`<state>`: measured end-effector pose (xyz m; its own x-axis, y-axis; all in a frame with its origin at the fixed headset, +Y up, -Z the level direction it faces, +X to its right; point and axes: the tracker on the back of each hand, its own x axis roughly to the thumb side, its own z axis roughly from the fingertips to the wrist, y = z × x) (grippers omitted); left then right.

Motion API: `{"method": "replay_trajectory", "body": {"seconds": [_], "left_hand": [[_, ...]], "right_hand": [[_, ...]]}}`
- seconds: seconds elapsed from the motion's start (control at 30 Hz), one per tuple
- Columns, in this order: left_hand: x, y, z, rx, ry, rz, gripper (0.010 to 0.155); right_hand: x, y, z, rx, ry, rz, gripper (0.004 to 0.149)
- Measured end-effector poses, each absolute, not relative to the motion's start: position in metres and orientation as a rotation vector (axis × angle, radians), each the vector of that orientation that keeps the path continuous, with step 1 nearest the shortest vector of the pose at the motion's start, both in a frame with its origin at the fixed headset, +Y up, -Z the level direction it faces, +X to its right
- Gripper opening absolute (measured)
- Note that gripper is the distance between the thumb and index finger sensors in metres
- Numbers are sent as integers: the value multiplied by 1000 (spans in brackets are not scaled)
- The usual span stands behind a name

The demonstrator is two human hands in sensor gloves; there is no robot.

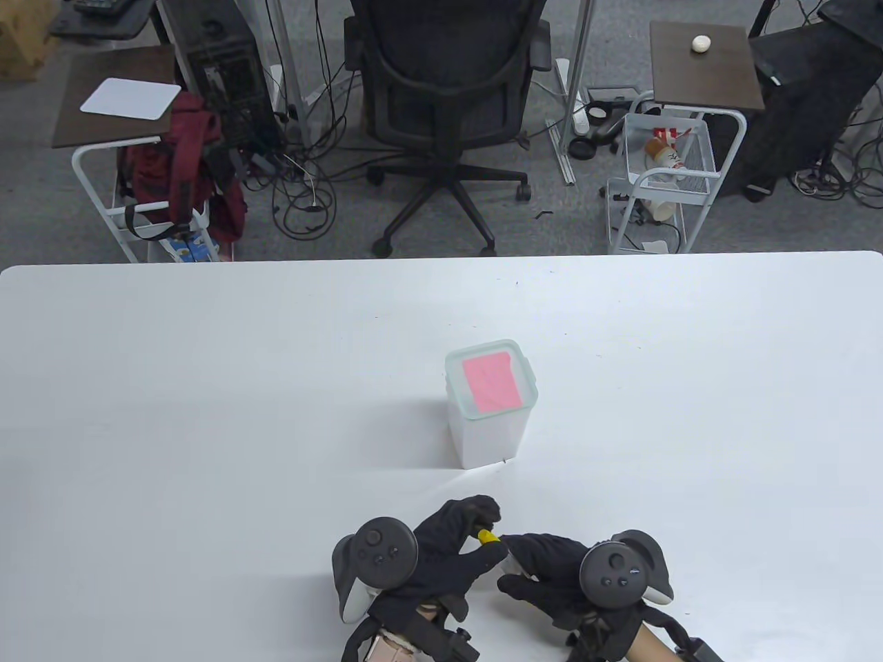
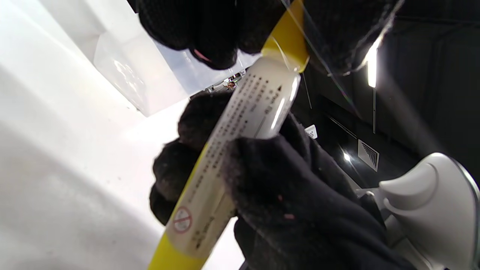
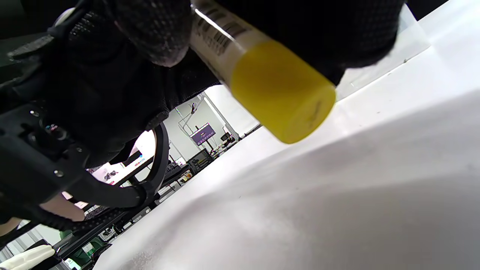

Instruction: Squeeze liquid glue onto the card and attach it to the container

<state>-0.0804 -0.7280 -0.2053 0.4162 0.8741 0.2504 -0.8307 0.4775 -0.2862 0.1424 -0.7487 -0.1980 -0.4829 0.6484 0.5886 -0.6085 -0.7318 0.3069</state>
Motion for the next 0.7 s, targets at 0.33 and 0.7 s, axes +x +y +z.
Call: {"method": "replay_trajectory", "body": {"seconds": [0.33, 0.7], "left_hand": [[-80, -728, -206, -161, -456, 1128, 50], [-81, -731, -206, -141, -376, 1116, 53]], "right_hand": [[144, -751, -200, 871, 68, 2214, 55], [145, -750, -198, 882, 47, 2238, 55]]}}
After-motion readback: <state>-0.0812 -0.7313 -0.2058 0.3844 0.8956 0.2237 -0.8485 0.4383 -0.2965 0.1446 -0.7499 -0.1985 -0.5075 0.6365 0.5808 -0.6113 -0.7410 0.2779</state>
